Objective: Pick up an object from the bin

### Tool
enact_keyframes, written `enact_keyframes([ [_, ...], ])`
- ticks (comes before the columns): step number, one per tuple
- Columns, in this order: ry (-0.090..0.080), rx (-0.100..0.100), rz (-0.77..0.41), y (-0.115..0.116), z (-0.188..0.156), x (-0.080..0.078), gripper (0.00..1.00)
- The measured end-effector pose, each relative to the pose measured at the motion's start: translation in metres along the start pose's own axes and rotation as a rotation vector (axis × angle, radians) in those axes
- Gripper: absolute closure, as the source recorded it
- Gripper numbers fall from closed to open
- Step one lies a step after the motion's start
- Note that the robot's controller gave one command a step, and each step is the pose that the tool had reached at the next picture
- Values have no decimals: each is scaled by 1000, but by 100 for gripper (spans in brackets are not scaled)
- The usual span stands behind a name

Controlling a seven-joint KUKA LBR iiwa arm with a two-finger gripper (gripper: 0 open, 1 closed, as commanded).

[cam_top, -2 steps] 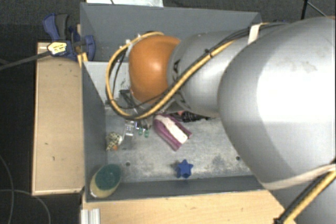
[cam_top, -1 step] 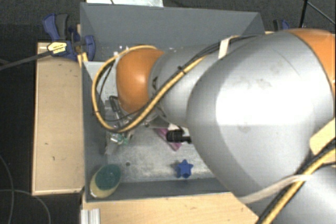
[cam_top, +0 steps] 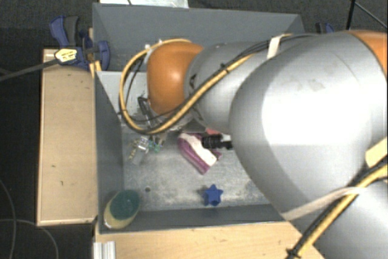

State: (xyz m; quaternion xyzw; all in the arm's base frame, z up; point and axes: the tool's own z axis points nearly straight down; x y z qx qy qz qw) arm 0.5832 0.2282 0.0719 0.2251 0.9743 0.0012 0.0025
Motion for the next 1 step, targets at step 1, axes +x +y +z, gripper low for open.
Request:
enact_keyframes([
  [1,0,-3,-4,3,-2,2,100],
])
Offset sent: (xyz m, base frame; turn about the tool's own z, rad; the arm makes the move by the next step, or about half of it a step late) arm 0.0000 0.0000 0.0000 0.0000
